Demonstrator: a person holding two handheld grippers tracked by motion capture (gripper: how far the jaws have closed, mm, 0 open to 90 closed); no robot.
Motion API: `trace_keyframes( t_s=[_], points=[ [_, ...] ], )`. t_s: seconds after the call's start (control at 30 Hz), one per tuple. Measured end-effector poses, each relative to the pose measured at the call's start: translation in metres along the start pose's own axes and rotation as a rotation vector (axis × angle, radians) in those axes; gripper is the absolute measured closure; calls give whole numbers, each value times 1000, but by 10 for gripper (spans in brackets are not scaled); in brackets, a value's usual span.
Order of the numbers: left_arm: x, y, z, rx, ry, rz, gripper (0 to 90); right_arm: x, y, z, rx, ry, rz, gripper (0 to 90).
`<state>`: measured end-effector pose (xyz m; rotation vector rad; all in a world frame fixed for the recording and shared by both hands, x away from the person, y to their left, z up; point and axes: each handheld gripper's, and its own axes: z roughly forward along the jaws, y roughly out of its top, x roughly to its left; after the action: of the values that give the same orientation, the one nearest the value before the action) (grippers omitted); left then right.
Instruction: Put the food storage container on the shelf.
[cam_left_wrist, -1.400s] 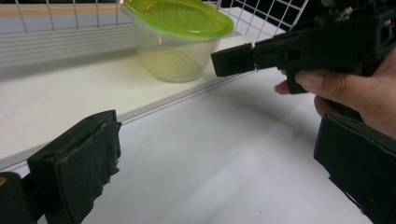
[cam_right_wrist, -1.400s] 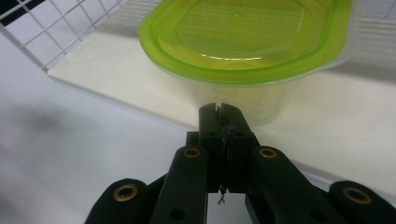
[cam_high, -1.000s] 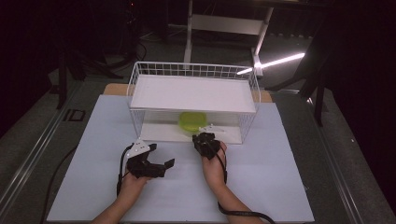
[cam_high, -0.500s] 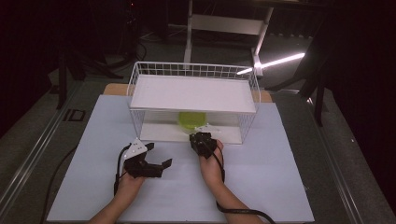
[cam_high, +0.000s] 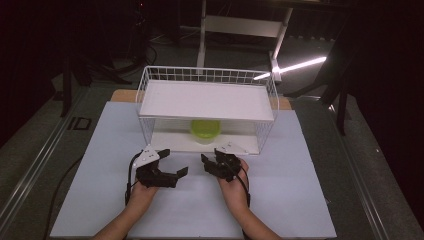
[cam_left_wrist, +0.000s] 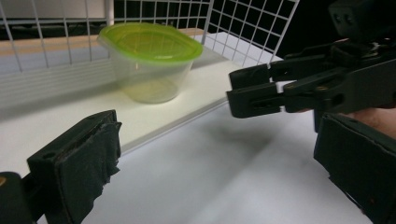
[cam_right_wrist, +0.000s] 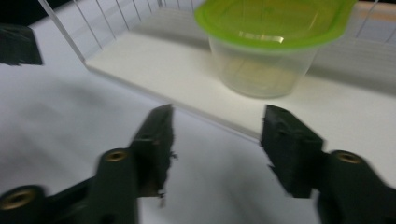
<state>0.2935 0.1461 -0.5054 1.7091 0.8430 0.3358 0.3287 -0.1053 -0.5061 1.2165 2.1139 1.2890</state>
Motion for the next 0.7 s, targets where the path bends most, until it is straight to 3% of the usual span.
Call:
trace_keyframes(
  t_s=[0.13, 0.23, 0.37, 0.4, 0.7],
  points=[
    [-4, 9, -3, 4, -15, 24, 15, -2, 0, -10, -27, 26, -32, 249],
    [-6, 12, -6, -4, -19, 15, 16, -4, -1, -16, -51, 59, -35, 177],
    [-8, 13, -13, -4, -14, 27, 15, -3, -1, -23, -56, 75, -47, 164],
    [-9, 13, -15, -7, -14, 31, 15, -2, -1, -27, -51, 78, -80, 146],
    [-15, 11, -33, 3, -26, 43, 15, -3, 0, -51, -74, 73, -110, 146]
  ],
)
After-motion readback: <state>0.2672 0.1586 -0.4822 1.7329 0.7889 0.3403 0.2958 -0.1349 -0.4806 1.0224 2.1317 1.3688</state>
